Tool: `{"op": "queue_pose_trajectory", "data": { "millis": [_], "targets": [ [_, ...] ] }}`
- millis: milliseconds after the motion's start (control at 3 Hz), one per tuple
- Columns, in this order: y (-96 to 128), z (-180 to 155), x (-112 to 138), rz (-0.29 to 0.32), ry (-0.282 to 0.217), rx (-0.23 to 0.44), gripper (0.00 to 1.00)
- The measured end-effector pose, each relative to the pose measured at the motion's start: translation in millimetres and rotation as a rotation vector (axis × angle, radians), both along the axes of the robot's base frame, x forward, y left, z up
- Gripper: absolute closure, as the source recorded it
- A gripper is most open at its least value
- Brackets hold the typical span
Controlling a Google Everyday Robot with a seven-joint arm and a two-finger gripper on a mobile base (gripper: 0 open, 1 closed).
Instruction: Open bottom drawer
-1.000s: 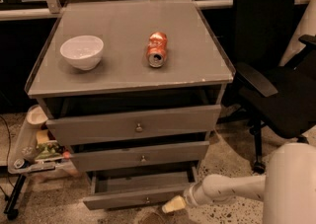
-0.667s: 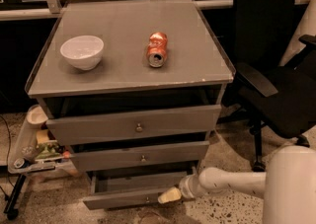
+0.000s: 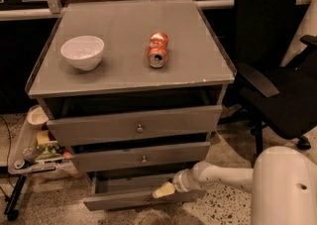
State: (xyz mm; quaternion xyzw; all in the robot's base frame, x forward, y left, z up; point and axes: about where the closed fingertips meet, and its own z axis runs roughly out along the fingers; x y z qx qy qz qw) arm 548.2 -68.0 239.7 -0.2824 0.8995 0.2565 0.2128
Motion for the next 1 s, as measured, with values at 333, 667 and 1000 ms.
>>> {"op": "queue_pose_trajectory", "data": {
  "millis": [333, 667, 1000],
  "targets": [
    [4.4, -28.2, -9.8, 0.021, 0.061, -0.03, 0.0],
    [-1.5, -50.4, -25.3, 0.028, 0.118, -0.058, 0.0],
    [-1.5, -47.2, -25.3, 0.028, 0.118, -0.058, 0.0]
  ]
}}
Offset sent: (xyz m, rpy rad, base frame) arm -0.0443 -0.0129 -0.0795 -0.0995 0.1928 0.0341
